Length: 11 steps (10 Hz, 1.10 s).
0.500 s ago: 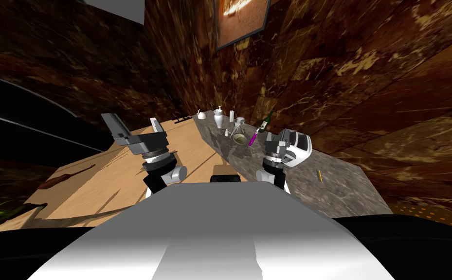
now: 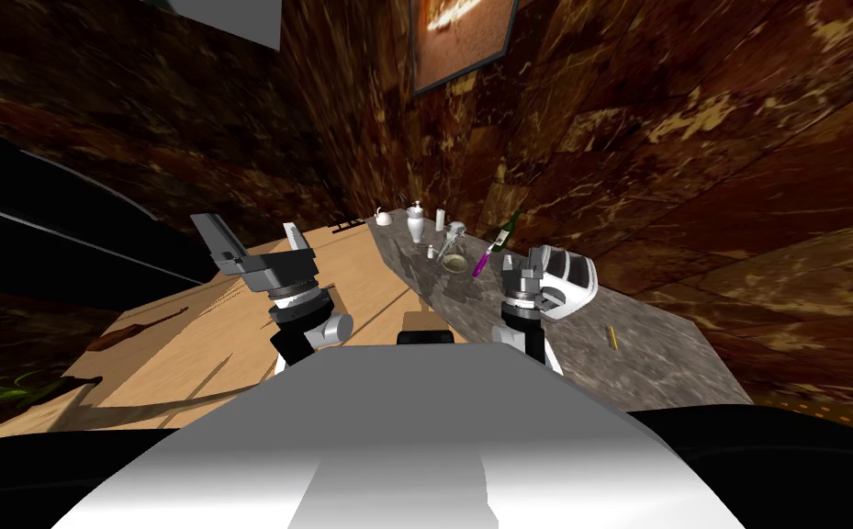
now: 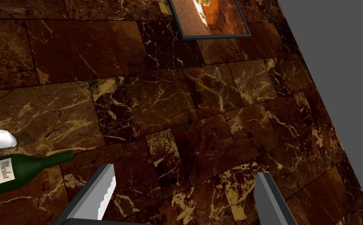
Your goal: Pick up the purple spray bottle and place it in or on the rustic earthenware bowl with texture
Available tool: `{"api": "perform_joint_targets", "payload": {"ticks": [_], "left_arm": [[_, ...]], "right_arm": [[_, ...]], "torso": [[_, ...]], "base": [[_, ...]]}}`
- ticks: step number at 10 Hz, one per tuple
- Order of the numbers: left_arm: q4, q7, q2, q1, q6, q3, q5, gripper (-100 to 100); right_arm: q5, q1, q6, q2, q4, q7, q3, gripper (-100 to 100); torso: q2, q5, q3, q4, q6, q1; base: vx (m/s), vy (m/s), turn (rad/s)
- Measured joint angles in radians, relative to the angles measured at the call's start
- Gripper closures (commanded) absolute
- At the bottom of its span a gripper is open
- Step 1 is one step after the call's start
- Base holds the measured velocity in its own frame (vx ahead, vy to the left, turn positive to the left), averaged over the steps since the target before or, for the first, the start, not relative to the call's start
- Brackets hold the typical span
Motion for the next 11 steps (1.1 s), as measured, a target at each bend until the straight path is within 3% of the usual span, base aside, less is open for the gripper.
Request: {"api": "perform_joint_targets", "payload": {"ticks": [3, 8, 11], "left_arm": [[0.0, 0.0, 0.0, 0.0, 0.0, 0.0, 0.0, 0], [0.0, 0.0, 0.0, 0.0, 0.0, 0.0, 0.0, 0], [0.0, 0.0, 0.0, 0.0, 0.0, 0.0, 0.0, 0]], "right_arm": [[0.02, 0.011, 0.006, -0.05, 0.05, 0.05, -0.039, -100], [0.065, 0.021, 0.061, -0.131, 0.14, 0.152, -0.124, -100], [0.1, 0.056, 0.092, -0.171, 0.196, 0.219, -0.176, -100]], "torso": [[-0.001, 0.0, -0.001, 0.0, 0.0, 0.001], [-0.003, 0.001, -0.002, -0.001, 0.0, 0.003], [-0.004, 0.001, -0.003, -0.001, 0.0, 0.005]], "base": [[0.041, 0.052, 0.049], [0.06, 0.071, 0.035], [0.088, 0.102, 0.012]]}}
